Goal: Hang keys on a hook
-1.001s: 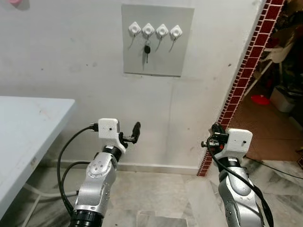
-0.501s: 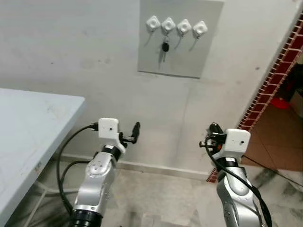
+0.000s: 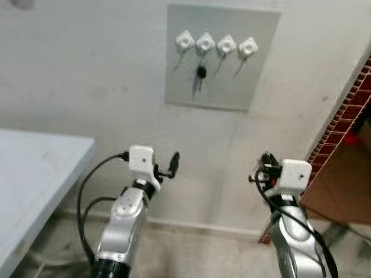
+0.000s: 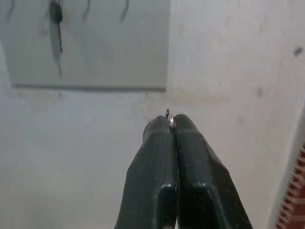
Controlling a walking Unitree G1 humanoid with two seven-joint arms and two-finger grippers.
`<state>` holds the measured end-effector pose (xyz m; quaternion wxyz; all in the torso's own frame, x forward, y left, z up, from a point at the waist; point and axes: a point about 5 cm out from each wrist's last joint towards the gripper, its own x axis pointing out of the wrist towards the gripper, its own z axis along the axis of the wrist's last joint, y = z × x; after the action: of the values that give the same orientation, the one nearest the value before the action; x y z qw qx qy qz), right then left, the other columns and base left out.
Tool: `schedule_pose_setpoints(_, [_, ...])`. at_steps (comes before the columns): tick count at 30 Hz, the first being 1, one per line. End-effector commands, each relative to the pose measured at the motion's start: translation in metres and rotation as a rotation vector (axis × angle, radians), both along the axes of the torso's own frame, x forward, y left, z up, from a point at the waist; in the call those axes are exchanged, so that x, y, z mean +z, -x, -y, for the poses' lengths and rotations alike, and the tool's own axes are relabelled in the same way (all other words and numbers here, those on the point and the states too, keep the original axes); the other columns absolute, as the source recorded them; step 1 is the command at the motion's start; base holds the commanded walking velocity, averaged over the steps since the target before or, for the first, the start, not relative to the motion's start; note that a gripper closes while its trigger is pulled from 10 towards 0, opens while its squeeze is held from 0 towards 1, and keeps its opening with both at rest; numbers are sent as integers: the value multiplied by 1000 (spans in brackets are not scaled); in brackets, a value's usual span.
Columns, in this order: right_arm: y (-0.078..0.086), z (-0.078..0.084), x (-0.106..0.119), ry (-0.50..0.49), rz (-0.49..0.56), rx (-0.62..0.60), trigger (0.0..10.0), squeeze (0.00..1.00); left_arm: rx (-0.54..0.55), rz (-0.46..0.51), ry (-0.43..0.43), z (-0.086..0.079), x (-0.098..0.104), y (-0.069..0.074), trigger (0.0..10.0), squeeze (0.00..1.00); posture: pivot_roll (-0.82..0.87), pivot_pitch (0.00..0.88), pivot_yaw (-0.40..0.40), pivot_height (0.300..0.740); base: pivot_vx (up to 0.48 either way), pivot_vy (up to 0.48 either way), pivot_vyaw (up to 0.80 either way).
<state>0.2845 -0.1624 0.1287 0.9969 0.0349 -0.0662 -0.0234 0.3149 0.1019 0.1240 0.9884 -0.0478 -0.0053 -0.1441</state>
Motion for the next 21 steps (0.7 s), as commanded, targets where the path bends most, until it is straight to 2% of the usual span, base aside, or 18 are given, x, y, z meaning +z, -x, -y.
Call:
schedule_pose_setpoints(1, [-2, -7, 5, -11, 18, 25, 10000, 0, 28, 7, -16, -9, 2, -1, 10000, 0, 17, 0, -39, 740, 480, 0, 0])
schedule_pose_setpoints(21, [0, -7, 4, -11, 13, 26, 10000, 0, 30, -4, -5, -8, 0, 0, 10000, 0, 17, 0, -41, 740, 478, 0, 0])
